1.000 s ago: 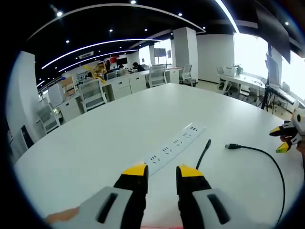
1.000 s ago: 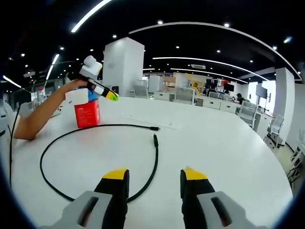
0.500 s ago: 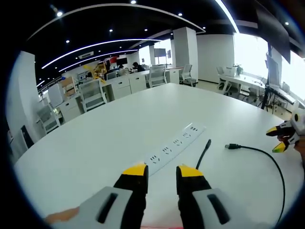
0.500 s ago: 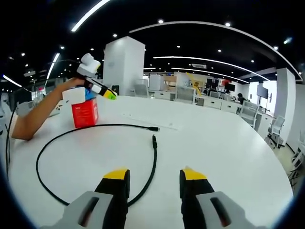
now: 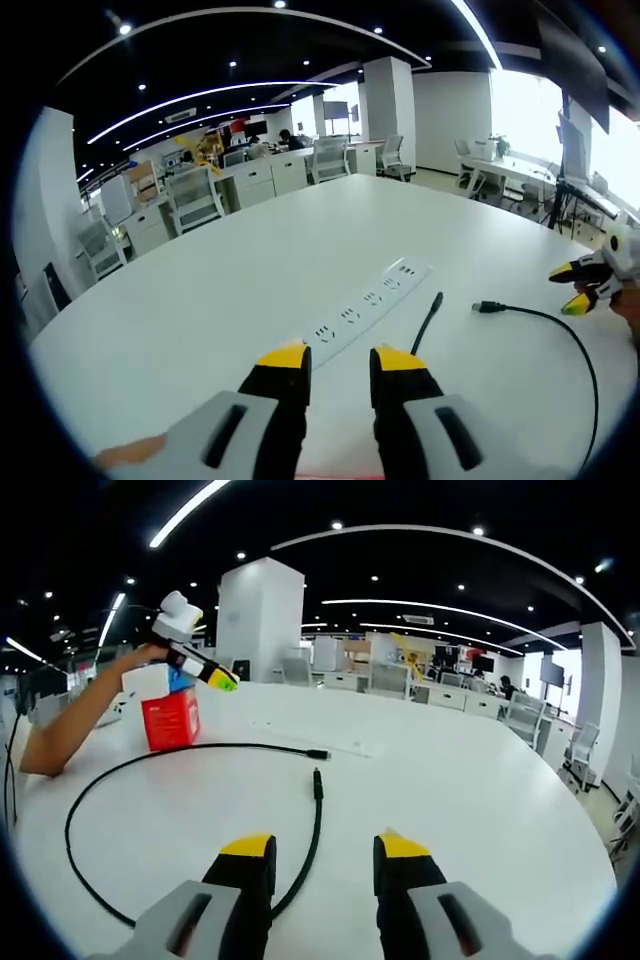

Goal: Find the data cable on the table. Grasp the USB connector end of the cable and insert it into the USB port on the table

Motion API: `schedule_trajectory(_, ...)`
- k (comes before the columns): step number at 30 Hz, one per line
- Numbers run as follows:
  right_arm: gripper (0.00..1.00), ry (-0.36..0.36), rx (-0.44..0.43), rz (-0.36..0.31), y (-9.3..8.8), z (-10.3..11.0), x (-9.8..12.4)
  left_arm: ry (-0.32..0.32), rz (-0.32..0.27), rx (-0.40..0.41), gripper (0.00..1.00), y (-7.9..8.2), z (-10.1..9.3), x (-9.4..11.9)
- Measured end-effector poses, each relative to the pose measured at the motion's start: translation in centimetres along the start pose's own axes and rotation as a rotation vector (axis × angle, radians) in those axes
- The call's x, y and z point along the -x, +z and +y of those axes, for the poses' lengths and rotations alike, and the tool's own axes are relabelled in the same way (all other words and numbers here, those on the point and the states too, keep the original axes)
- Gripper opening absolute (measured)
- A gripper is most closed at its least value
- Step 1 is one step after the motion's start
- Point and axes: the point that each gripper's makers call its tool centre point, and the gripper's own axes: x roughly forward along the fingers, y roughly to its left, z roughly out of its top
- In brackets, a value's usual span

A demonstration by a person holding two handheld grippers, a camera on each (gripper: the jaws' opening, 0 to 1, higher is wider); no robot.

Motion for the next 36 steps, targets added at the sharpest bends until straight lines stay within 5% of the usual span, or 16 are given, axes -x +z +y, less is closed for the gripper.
schedule_trajectory(36,0.35,0.043,-0.015,-0.005,0.9,0.1,-4.8,-0.001,0.000,0.000,0.24,0.2,0.1,0.0)
